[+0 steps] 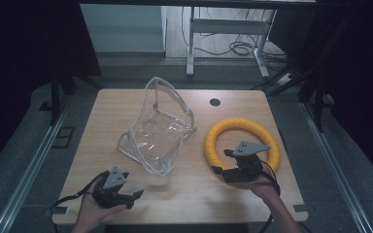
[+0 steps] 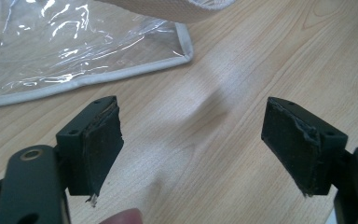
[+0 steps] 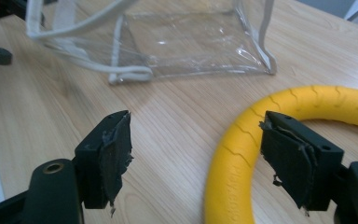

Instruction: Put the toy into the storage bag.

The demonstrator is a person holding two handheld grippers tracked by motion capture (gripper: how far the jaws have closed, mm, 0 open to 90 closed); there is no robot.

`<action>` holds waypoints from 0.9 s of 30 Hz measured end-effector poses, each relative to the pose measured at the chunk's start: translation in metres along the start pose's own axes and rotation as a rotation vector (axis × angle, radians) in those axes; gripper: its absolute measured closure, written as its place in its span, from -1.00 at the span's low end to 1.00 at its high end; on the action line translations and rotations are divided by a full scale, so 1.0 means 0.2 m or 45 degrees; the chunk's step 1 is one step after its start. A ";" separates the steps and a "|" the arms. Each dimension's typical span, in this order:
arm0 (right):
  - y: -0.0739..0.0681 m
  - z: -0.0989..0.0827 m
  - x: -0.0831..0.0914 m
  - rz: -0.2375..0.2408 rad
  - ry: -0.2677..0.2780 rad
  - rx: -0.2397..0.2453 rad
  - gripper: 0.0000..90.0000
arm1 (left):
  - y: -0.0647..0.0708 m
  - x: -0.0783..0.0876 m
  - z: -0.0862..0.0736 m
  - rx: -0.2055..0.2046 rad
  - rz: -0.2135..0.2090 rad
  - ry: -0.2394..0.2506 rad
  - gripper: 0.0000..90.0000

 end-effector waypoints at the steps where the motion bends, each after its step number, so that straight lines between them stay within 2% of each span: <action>1: 0.01 0.00 0.00 0.001 -0.022 0.005 -0.43 | 0.00 0.00 0.00 -0.004 0.000 -0.003 -0.55; 16: 0.10 -0.05 0.00 0.016 -0.189 0.070 -0.32 | 0.00 -0.01 0.00 0.002 -0.007 -0.004 -0.55; 18: 0.11 -0.06 0.00 0.021 -0.236 0.066 -0.31 | 0.00 -0.01 0.00 -0.001 -0.006 -0.004 -0.55; 21: 0.11 -0.07 0.00 0.023 -0.263 0.073 -0.31 | 0.01 -0.01 0.00 0.002 -0.010 -0.003 -0.56; 22: 0.11 -0.09 -0.01 0.028 -0.296 0.083 -0.30 | 0.01 0.00 0.00 0.003 -0.010 -0.002 -0.56; 23: 0.11 -0.09 -0.01 0.028 -0.296 0.083 -0.30 | 0.01 0.00 0.00 0.004 -0.011 -0.001 -0.56; 24: 0.11 -0.10 -0.02 0.035 -0.333 0.096 -0.30 | 0.01 0.00 0.00 0.005 -0.011 0.002 -0.56; 27: 0.11 -0.11 -0.03 0.036 -0.373 0.109 -0.29 | 0.00 0.00 0.00 0.006 -0.011 0.004 -0.56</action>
Point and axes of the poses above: each handheld gripper's, and its own axes: x roughly backward along the jaws, z roughly out of its top, y roughly to its right, the point moved 8 cm from there along -x, roughly forward along the jaws, and after that the axes turned 8 degrees about -y, right-handed, at the moved point
